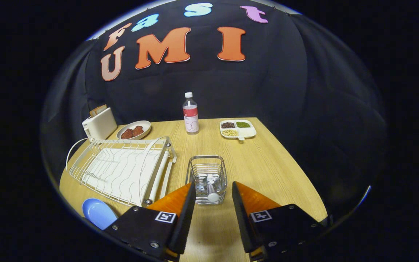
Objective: Take the plate from the dish rack, then take the spoon from the basket and place it into the plate.
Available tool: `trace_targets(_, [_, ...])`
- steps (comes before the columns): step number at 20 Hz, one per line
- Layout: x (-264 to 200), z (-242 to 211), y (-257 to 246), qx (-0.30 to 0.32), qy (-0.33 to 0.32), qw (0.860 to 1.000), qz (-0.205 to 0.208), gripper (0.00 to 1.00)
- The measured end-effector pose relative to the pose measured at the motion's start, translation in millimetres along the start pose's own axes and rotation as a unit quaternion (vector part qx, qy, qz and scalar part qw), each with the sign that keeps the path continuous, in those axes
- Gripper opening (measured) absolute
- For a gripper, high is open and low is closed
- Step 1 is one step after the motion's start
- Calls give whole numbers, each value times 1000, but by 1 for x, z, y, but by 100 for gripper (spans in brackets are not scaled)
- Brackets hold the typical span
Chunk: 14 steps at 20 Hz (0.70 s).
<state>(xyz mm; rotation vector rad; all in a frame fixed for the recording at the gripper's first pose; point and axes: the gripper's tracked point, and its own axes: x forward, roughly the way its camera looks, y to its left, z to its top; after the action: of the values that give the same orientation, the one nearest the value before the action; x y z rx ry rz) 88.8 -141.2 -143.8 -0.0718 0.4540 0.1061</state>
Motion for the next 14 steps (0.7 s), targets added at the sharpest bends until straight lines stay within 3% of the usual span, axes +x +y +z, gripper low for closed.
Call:
trace_targets(6, [15,0,4,-7,-34,999,25,36])
trace_targets(9, [18,0,2,-12,-41,999,26,15])
trace_targets(14, [14,8,-2,3,-48,998,28,8])
